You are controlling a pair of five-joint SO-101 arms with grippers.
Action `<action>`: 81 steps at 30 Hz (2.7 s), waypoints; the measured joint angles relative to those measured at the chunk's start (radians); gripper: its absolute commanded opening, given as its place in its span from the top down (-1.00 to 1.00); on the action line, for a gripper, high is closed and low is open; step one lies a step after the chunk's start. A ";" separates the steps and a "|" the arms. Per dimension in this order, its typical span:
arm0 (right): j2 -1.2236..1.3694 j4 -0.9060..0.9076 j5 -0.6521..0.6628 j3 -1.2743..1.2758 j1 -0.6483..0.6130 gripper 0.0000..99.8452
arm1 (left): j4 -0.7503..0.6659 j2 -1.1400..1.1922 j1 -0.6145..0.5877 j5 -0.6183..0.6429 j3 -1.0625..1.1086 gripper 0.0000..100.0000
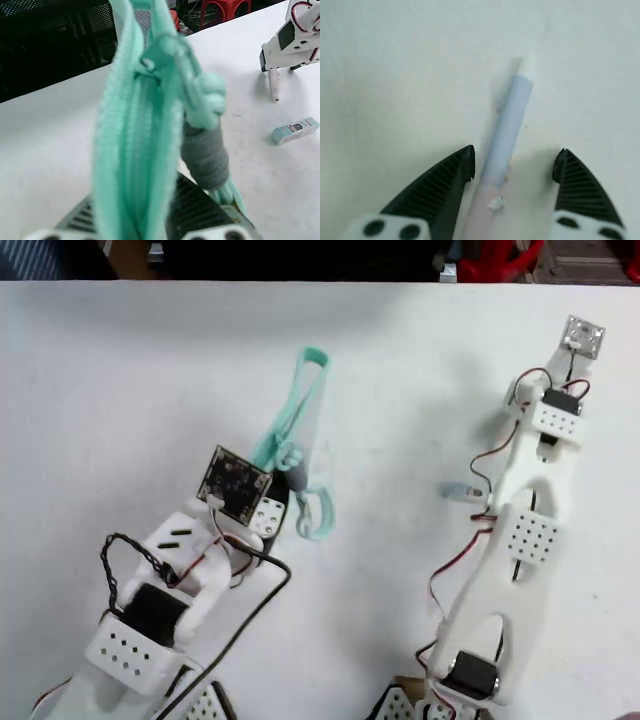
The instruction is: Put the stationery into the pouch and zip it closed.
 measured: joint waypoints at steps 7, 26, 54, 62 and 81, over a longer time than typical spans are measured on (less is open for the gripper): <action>0.224 0.097 0.000 -0.350 0.000 0.92 | 0.000 0.000 0.000 0.000 0.000 0.95; -0.006 0.667 0.299 -0.578 -0.074 0.97 | 0.000 0.000 0.000 0.000 0.000 0.95; -1.594 0.836 0.170 0.186 -0.549 0.97 | 0.000 0.000 0.000 -0.038 0.000 0.95; -1.912 0.632 0.170 0.694 -0.675 0.97 | 0.000 0.000 0.000 -0.038 0.000 0.95; -2.055 -0.783 0.227 1.588 -0.876 0.97 | 0.000 0.000 0.000 -0.041 0.000 0.95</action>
